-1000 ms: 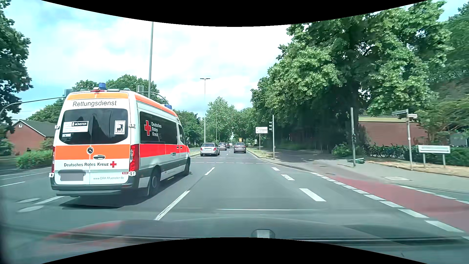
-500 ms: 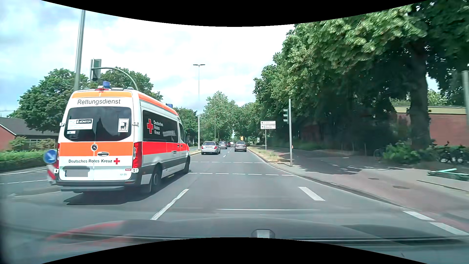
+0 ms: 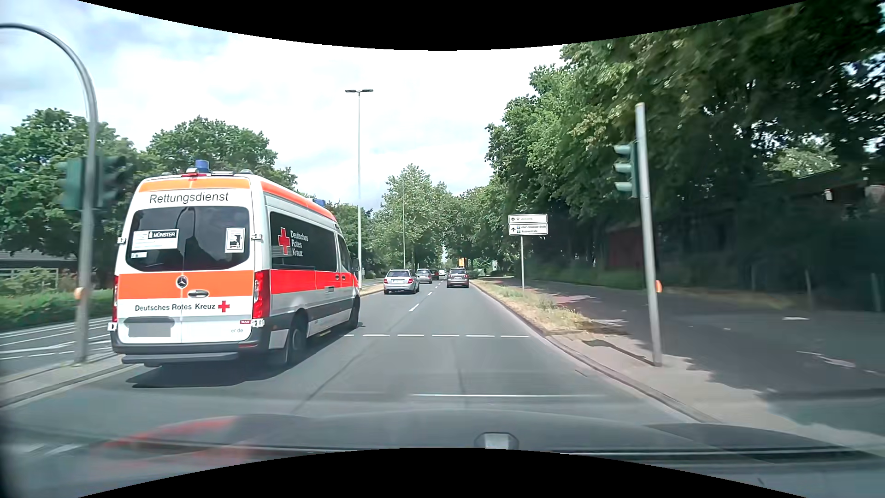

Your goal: Follow the waypoints while adhering to traffic rules and regulations

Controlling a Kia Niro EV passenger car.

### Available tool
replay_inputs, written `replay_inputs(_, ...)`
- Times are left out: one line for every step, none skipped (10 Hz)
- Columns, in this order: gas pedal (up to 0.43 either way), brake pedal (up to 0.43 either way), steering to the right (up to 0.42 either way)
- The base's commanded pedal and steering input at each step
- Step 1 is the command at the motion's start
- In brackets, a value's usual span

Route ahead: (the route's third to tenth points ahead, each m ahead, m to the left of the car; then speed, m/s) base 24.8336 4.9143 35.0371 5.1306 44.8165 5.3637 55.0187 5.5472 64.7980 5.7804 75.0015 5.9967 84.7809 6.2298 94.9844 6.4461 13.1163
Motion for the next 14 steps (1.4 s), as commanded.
replay_inputs(0.197,0.018,-0.012)
replay_inputs(0.197,0.018,-0.011)
replay_inputs(0.197,0.018,-0.010)
replay_inputs(0.197,0.018,-0.010)
replay_inputs(0.197,0.018,-0.010)
replay_inputs(0.189,0.018,-0.008)
replay_inputs(0.177,0.018,-0.007)
replay_inputs(0.177,0.018,-0.006)
replay_inputs(0.177,0.018,-0.005)
replay_inputs(0.169,0.018,-0.005)
replay_inputs(0.169,0.018,-0.005)
replay_inputs(0.169,0.018,-0.005)
replay_inputs(0.157,0.018,-0.004)
replay_inputs(0.157,0.018,-0.004)
